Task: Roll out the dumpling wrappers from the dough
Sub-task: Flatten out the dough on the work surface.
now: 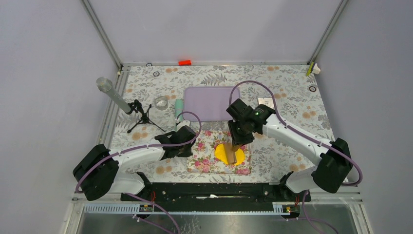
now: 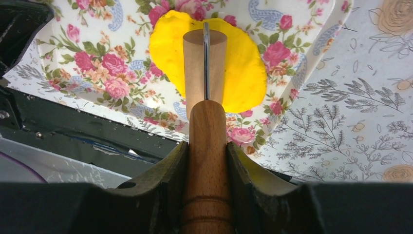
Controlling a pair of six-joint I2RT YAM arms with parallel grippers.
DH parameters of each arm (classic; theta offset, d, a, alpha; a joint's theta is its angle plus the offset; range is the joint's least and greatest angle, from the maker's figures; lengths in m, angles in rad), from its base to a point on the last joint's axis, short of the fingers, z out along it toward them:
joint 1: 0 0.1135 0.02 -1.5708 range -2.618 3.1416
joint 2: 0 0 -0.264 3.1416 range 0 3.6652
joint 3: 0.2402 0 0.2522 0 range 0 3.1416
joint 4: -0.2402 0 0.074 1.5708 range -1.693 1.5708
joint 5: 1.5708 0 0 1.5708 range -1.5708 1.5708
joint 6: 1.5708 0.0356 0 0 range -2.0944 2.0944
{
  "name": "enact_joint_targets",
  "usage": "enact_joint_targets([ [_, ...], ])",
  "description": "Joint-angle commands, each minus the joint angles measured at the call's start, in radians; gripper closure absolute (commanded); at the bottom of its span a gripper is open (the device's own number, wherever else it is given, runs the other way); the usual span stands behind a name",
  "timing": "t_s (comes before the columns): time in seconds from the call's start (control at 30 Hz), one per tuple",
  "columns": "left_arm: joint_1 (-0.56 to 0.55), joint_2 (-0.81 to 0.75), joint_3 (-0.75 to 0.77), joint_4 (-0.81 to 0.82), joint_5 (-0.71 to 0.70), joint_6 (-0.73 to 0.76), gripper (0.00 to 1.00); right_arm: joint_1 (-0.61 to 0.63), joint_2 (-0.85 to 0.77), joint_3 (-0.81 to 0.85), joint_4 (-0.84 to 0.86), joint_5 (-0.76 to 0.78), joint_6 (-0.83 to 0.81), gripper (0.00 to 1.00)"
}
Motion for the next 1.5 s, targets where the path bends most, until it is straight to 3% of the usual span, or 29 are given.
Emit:
enact_joint_targets([
  [0.0,-0.003,-0.009,0.005,0.010,-0.006,0.044,1.00,0.010,0.117,-0.054,0.082,-0.075,-0.014,1.00],
  [0.43,-0.004,-0.014,-0.003,0.011,-0.006,0.041,1.00,0.012,0.183,-0.086,0.120,-0.073,0.002,1.00],
  [0.63,-0.003,-0.022,-0.001,0.002,-0.015,0.044,1.00,0.020,0.051,0.037,0.097,-0.193,0.022,1.00],
  [0.8,-0.002,-0.028,-0.001,-0.002,-0.021,0.043,1.00,0.014,-0.044,0.114,0.009,-0.111,0.039,1.00],
  [1.07,-0.004,-0.042,-0.003,-0.009,-0.020,0.044,1.00,-0.181,-0.146,-0.114,0.125,-0.100,0.171,1.00],
  [1.47,-0.004,-0.038,0.000,-0.004,-0.008,0.047,1.00,-0.194,-0.072,-0.339,0.306,-0.154,0.287,1.00],
])
